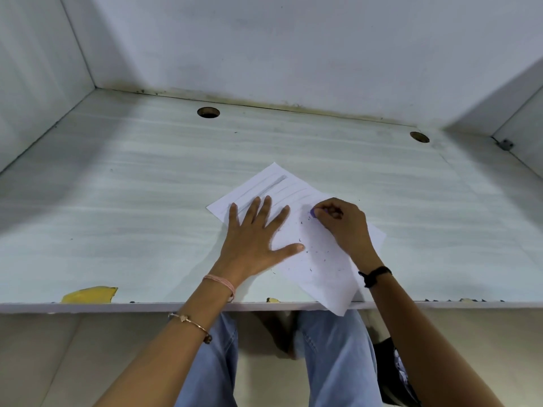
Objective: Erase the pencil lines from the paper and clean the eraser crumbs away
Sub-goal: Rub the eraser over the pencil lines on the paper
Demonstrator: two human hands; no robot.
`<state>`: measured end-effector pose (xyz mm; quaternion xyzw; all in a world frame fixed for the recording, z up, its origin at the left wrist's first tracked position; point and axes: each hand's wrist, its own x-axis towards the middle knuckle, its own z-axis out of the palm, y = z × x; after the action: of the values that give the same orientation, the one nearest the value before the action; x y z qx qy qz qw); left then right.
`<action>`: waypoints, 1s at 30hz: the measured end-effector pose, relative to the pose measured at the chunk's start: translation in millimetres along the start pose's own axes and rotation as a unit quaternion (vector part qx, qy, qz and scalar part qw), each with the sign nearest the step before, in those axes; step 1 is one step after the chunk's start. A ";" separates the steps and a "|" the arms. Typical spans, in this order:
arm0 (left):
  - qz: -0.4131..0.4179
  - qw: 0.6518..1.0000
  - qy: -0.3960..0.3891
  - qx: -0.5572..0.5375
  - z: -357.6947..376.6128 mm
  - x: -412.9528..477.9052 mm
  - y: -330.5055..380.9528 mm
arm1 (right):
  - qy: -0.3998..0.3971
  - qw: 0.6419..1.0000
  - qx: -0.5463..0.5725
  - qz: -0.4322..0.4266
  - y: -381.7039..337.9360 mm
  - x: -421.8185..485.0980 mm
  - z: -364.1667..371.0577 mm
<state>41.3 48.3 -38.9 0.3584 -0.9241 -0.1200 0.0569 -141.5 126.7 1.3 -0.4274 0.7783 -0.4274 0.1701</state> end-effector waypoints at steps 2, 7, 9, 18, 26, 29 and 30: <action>-0.005 1.000 0.003 0.009 -2.5 -1.8 3.5 | 0.038 0.999 0.030 0.012 7.3 -4.7 -5.9; -0.003 0.994 0.104 0.036 -5.4 6.6 12.4 | -0.002 0.999 -0.026 -0.020 7.7 -4.8 -7.6; 0.030 0.990 0.134 0.034 -1.8 21.1 12.4 | -0.012 0.998 -0.057 -0.035 6.4 -4.8 -7.8; 0.031 0.999 0.005 0.011 9.5 38.1 15.5 | -0.055 0.997 -0.054 -0.014 -8.0 5.5 -10.9; 0.030 0.999 -0.001 0.017 9.4 38.9 16.3 | -0.020 0.994 -0.088 -0.063 -15.9 17.3 -3.7; 0.035 0.999 0.009 0.019 11.2 39.3 15.6 | -0.047 0.993 -0.088 -0.067 -19.7 9.5 1.7; 0.036 0.999 0.016 0.023 13.0 39.3 15.4 | -0.073 0.990 -0.095 -0.073 -22.0 2.2 4.7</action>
<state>-0.1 35.1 -46.6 0.3276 -0.9380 -0.0909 0.0678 -128.4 116.5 16.7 -0.5275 0.7673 -0.3308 0.1535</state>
